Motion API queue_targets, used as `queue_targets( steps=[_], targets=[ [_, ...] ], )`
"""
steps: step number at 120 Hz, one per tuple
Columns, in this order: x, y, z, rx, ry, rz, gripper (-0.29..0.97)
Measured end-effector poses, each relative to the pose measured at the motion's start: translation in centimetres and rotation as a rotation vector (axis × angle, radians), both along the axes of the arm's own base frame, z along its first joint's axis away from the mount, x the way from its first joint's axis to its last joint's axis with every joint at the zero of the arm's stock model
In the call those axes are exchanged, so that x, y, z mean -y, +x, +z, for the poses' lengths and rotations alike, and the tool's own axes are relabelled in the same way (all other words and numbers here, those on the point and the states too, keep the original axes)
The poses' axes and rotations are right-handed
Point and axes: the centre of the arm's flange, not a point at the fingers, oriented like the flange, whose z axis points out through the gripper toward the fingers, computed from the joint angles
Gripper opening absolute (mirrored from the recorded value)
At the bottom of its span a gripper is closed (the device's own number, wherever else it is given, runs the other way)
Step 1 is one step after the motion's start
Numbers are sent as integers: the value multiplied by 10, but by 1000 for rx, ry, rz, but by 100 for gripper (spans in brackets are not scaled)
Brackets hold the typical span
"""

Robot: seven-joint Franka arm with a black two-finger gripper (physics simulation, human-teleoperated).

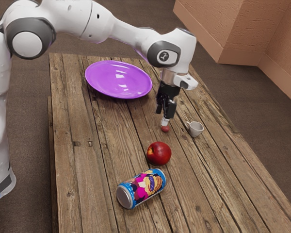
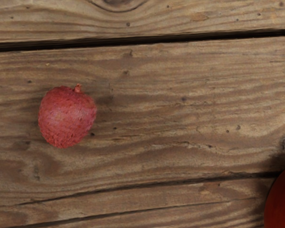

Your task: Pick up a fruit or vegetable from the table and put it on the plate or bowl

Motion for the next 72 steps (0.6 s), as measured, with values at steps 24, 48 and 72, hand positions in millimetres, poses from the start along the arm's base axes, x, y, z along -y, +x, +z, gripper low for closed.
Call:
queue_targets(
  steps=[24,48,72],
  targets=[
    [-22,11,-23,45,-11,-82,68],
    [-21,15,-26,81,-12,-175,54],
    [-28,7,-30,88,-15,-226,51]
  ],
)
